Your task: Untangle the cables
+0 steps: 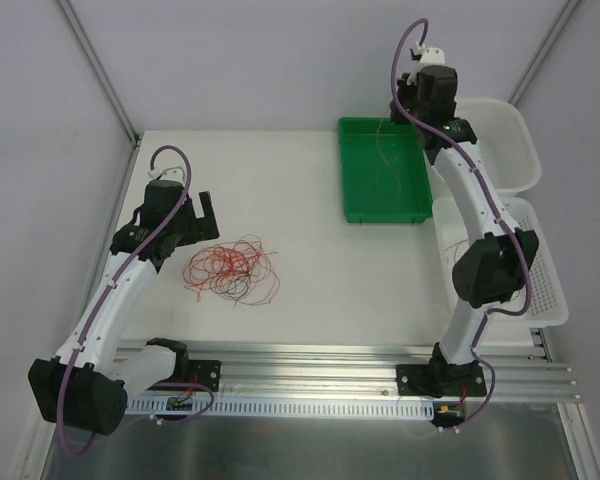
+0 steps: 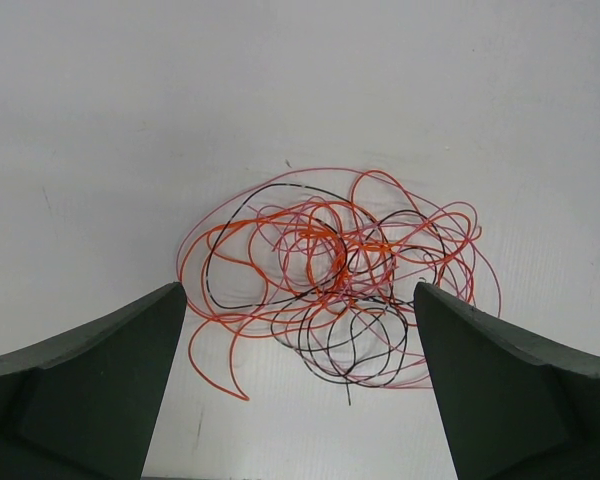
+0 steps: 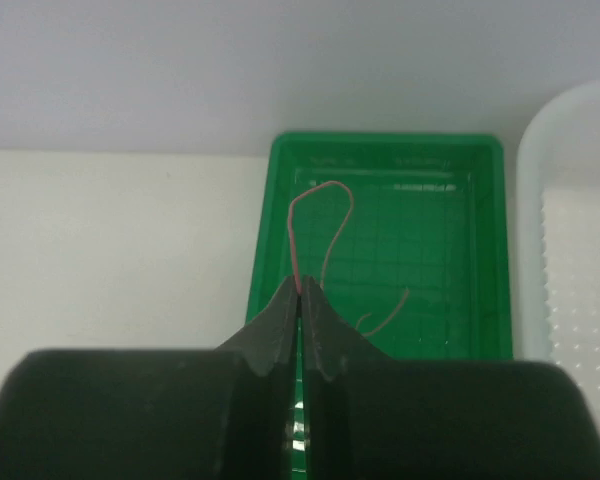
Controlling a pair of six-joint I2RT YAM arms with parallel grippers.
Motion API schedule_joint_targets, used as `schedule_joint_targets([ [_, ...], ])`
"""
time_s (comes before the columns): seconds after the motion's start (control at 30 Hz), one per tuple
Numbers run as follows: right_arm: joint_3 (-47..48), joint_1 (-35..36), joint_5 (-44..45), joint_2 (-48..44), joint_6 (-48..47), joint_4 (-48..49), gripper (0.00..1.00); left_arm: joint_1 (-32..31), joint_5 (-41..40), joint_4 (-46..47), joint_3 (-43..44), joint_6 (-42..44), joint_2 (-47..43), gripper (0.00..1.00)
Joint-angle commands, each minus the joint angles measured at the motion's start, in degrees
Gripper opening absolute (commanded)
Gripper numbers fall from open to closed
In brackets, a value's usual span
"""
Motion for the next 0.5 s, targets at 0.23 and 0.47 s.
schedule_joint_targets([
  [0.23, -6.16, -2.05, -0.70, 14.39, 6.66, 1.78, 0.04, 0.31, 1.42, 1.00, -0.99, 1.07, -0.66, 0.99],
  [0.47, -11.35, -1.61, -1.76, 7.02, 7.46, -0.67, 0.84, 0.22, 2.91, 1.00, -0.99, 0.71, -0.75, 0.99],
])
